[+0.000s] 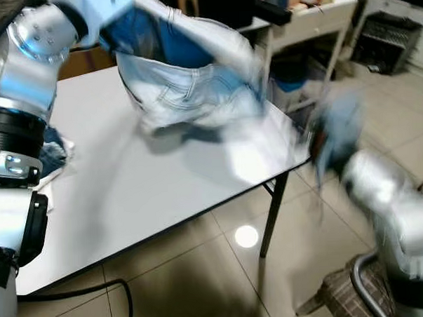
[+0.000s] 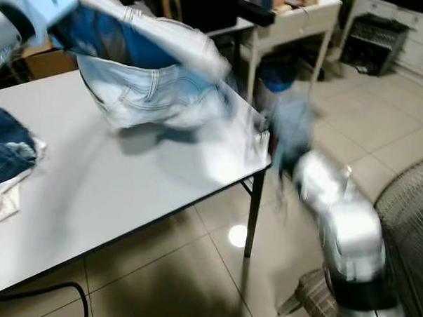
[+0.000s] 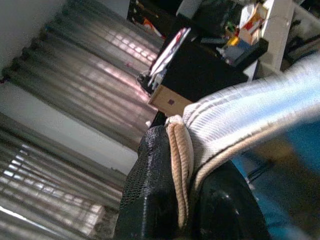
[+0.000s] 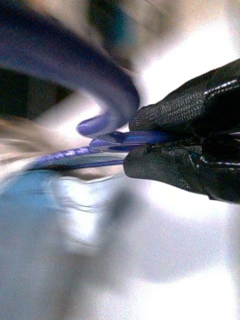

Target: Hang hanger

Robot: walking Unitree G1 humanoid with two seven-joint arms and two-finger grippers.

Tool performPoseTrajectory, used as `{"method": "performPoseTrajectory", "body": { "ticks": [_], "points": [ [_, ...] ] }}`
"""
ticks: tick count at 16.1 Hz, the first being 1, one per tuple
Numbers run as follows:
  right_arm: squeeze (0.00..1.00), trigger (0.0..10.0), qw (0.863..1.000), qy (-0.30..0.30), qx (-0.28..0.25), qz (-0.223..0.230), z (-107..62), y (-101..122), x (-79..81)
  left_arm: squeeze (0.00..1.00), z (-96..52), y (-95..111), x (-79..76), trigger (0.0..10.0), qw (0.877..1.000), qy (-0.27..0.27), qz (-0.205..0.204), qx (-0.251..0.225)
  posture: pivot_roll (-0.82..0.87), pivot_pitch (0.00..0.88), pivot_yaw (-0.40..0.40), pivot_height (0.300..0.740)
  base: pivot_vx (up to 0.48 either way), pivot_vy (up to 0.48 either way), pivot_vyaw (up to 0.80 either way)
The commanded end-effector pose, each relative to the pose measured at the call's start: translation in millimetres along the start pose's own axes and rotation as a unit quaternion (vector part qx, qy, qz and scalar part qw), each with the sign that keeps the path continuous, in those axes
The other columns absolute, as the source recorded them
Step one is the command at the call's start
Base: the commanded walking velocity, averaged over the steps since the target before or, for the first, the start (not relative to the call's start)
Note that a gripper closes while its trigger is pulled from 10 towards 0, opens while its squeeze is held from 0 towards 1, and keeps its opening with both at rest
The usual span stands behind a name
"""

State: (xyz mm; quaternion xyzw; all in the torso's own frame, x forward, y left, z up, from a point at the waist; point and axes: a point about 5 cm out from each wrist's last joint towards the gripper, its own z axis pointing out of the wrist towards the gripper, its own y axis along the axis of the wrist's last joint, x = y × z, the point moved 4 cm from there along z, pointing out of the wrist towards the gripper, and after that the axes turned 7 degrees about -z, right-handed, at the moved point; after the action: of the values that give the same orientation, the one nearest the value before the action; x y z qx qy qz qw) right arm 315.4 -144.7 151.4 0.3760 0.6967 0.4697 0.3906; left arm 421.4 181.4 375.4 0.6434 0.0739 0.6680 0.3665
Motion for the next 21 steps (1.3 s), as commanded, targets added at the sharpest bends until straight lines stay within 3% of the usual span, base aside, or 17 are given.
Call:
{"method": "performPoseTrajectory", "body": {
  "ticks": [1,2,3,4,5,7,9,11,12,14,16,17,18,19,21],
  "points": [
    [0.0,10.0,0.999,0.005,0.045,0.002,-1.1,-17,0.4,0.0,-0.6,2,2.5,0.0,1.0,0.006,-0.01,-0.009,-0.2,0.0,0.048,0.74,0.0,0.0,0.0],
    [0.0,10.0,0.996,0.039,0.07,0.023,-10.2,-32,13.4,0.0,3.1,1,-12.8,0.5,0.999,-0.007,-0.028,-0.018,-0.2,0.0,0.048,0.74,0.0,0.0,0.0],
    [0.0,10.0,0.995,0.053,0.081,0.022,-13.1,-37,17.6,0.0,5.8,-2,-25.6,0.2,0.999,-0.029,-0.03,-0.015,-0.2,0.0,0.045,0.74,0.0,0.0,0.0],
    [0.0,10.0,0.995,0.054,0.089,0.013,-12.8,-40,17.7,0.0,7.4,-5,-50.0,1.2,0.996,-0.083,-0.015,-0.013,-0.2,0.0,0.049,0.74,0.0,0.0,0.0],
    [0.0,10.0,0.996,0.037,0.076,0.0,-9.4,-35,11.6,0.0,8.0,-7,-63.7,2.5,0.994,-0.108,-0.016,-0.011,-0.2,0.0,0.05,0.74,0.0,0.0,0.0],
    [0.0,10.0,0.999,0.044,0.026,0.004,-5.0,-11,8.2,0.0,7.5,-12,-80.8,3.0,0.99,-0.142,-0.023,-0.001,-0.2,0.0,0.053,0.74,0.0,0.0,0.0],
    [0.0,10.0,0.997,0.077,0.01,-0.019,-7.0,-5,16.2,0.0,4.5,-19,-99.9,2.6,0.985,-0.172,-0.031,0.009,-0.2,0.0,0.059,0.74,0.0,0.0,0.0],
    [0.0,10.0,0.996,0.085,-0.023,-0.011,-4.2,6,20.3,0.0,-8.0,-26,-130.1,0.3,0.972,-0.229,-0.055,0.013,-0.2,0.0,0.049,0.74,0.0,0.0,0.0],
    [0.0,10.0,0.995,0.089,-0.033,0.015,-1.9,9,21.9,0.0,-12.5,-26,-132.1,0.0,0.971,-0.232,-0.05,0.011,-0.19,0.0,0.039,0.74,0.0,0.0,0.0],
    [0.0,10.0,0.995,0.096,0.01,0.031,1.6,-12,23.7,0.0,-16.4,-25,-116.4,0.0,0.977,-0.209,-0.046,0.002,-0.18,0.0,0.026,0.74,0.0,0.0,0.0],
    [0.0,10.0,0.996,0.079,0.034,0.039,8.2,-26,13.3,0.0,-17.9,-27,-99.0,0.0,0.982,-0.185,-0.041,-0.001,-0.18,0.0,0.023,0.74,0.0,0.0,0.0],
    [0.0,10.0,0.998,0.038,0.029,0.031,19.6,-23,-8.3,0.0,-20.5,-29,-84.2,0.0,0.985,-0.17,-0.017,-0.007,-0.17,0.0,0.018,0.74,0.0,0.0,0.0],
    [0.0,10.0,0.999,0.017,0.015,0.025,25.5,-16,-19.5,0.0,-21.5,-29,-74.4,0.0,0.987,-0.158,-0.005,-0.009,-0.17,0.0,0.018,0.74,0.0,0.0,0.0],
    [0.0,10.0,0.999,-0.016,-0.034,0.025,35.2,11,-38.6,0.0,-22.4,-26,-50.7,0.0,0.991,-0.129,0.02,-0.018,-0.17,0.0,0.013,0.74,0.0,0.0,0.0],
    [0.0,10.0,0.991,-0.033,-0.123,0.046,39.0,57,-52.6,0.0,-24.4,-14,-15.9,0.0,0.994,-0.089,0.045,-0.038,-0.17,0.0,0.009,0.74,0.0,0.0,0.0]
  ]
}}
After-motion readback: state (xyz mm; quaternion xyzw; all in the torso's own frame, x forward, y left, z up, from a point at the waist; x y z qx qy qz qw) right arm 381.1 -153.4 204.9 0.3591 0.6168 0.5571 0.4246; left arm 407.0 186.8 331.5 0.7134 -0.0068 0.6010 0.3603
